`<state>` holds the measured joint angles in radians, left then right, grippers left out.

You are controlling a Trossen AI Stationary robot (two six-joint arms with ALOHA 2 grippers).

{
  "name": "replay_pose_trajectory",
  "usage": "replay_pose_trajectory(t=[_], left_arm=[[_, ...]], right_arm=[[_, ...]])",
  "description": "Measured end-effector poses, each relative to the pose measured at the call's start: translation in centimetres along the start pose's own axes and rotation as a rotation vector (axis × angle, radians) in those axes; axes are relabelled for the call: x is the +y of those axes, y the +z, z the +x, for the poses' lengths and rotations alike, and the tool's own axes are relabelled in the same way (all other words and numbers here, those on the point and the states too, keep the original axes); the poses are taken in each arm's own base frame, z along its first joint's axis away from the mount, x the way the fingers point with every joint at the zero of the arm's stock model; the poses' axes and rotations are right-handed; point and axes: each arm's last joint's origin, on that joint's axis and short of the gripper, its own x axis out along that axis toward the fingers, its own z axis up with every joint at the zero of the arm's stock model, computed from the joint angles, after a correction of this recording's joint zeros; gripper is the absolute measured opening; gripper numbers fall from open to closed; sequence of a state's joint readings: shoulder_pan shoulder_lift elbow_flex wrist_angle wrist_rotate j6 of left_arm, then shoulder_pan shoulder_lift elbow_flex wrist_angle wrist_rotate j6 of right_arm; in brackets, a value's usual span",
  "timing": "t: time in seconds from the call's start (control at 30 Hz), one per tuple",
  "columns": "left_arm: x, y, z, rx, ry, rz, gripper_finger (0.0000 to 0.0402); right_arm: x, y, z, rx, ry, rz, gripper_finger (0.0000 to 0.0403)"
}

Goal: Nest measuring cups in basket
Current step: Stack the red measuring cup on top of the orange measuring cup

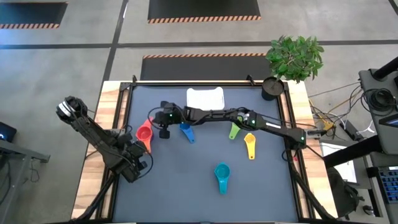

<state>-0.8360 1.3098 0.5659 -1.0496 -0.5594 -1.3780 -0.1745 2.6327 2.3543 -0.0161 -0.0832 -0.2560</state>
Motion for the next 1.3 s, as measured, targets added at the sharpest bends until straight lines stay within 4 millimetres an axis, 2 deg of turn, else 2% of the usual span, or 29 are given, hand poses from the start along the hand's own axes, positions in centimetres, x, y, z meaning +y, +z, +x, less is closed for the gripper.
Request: replay_pose_trajectory(t=[0.37,0.7,0.97,1.17,1.3], left_arm=[[0.4,-0.3,0.4,-0.005,0.028,0.010,0.0000],[0.4,-0.3,0.4,-0.021,0.033,0.000,0.0000],[0.4,-0.3,0.4,-0.021,0.033,-0.001,0.0000],[0.4,-0.2,0.4,-0.020,0.032,-0.001,0.0000],[0.2,0.0,0.1,-0.019,0.021,0.000,0.0000]], right_arm=[[-0.3,1.3,-0.2,-0.130,0.005,0.013,0.0009],[0.3,1.0,0.1,-0.144,0.070,0.044,0.0009],[1.0,0.3,0.3,-0.119,0.090,0.059,0.0009],[1.2,-1.2,0.5,-0.075,0.098,0.081,0.0009],[1.8,-1.3,0.6,-0.064,0.161,0.079,0.0009]])
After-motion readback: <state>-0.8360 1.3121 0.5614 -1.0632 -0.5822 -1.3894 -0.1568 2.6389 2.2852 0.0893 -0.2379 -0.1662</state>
